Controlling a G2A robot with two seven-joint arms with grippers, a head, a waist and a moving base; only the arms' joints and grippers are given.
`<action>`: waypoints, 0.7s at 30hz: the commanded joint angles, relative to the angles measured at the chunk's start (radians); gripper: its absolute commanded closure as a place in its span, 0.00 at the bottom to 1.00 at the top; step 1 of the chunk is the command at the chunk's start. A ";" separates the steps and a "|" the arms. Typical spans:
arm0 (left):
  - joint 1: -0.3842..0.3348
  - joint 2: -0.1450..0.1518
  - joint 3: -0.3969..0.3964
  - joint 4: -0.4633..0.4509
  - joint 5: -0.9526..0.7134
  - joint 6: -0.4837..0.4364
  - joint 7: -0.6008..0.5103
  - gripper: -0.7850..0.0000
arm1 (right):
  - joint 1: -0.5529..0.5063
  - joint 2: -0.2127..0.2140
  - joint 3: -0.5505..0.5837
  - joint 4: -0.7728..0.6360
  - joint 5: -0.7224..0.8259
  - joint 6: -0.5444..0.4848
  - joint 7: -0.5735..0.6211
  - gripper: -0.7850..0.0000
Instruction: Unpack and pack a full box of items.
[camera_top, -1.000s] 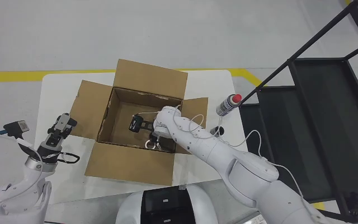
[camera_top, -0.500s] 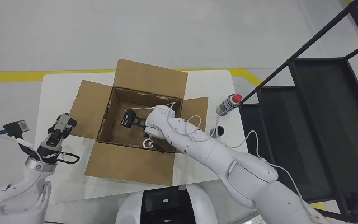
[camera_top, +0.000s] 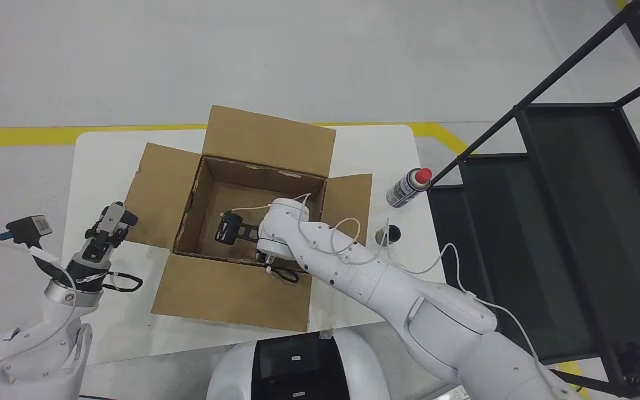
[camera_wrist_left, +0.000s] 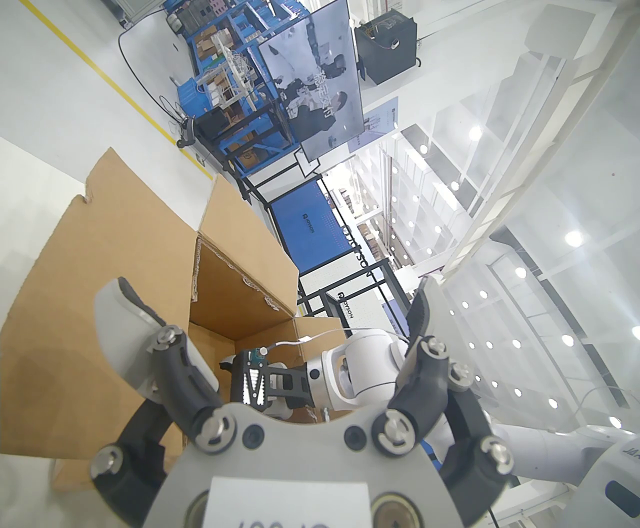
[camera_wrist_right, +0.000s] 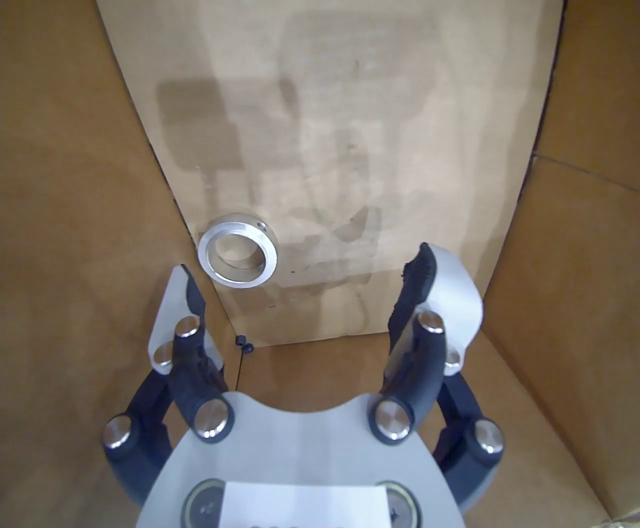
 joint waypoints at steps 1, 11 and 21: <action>0.000 0.000 0.000 0.000 0.000 0.000 0.000 0.00 | 0.005 -0.006 -0.003 0.025 -0.001 0.000 -0.014 0.23; 0.000 0.000 0.000 0.000 0.000 0.000 0.000 0.00 | 0.030 -0.040 -0.019 0.134 0.001 -0.009 -0.073 0.38; 0.000 0.000 0.000 0.000 0.000 0.000 0.000 0.00 | 0.039 -0.069 -0.031 0.164 -0.004 0.005 -0.077 0.38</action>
